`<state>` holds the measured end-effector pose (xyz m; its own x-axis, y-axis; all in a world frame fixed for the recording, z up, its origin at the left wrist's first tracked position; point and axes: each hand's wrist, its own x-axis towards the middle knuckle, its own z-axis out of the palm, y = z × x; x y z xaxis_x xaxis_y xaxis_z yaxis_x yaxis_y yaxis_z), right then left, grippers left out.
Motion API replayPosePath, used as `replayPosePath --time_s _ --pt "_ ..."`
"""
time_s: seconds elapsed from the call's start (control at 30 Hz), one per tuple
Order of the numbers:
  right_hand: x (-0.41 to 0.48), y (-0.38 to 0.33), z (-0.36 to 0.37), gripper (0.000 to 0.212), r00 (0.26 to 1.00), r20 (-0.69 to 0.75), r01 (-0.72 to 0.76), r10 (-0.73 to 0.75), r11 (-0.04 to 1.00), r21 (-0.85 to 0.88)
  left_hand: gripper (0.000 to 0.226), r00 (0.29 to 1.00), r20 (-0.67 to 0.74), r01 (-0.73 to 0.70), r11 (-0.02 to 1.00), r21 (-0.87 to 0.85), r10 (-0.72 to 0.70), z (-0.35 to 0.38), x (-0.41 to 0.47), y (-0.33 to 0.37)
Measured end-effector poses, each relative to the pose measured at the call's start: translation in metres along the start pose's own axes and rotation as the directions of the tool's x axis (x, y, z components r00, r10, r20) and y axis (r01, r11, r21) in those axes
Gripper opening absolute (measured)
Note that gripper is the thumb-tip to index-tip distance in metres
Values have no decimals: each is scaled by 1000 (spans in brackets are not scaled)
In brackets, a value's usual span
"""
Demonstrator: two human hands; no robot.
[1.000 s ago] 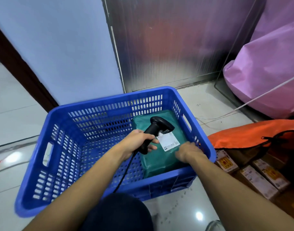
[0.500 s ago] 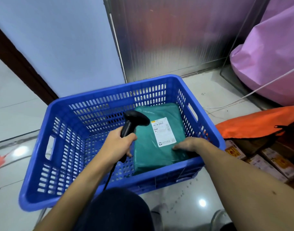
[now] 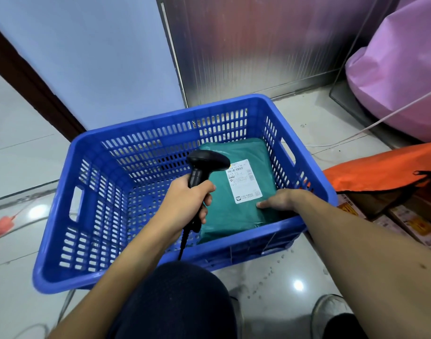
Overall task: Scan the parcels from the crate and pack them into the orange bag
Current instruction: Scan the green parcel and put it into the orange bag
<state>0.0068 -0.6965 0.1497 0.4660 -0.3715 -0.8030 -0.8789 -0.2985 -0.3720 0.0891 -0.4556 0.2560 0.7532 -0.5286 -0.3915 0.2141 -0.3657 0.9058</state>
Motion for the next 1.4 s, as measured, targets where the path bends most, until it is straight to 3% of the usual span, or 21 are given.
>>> replayPosePath --time_s 0.23,0.47,1.4 --pt "8 5 -1 77 1000 -7 15 -15 1000 14 29 999 -38 8 999 -42 -10 7 8 -3" --pt "7 4 -1 72 999 -23 31 -32 999 -21 6 999 -45 -12 1000 -27 11 12 20 -7" --pt "-12 -3 -2 74 1000 2 6 -6 1000 -15 16 999 -21 31 1000 -3 -31 12 17 -7"
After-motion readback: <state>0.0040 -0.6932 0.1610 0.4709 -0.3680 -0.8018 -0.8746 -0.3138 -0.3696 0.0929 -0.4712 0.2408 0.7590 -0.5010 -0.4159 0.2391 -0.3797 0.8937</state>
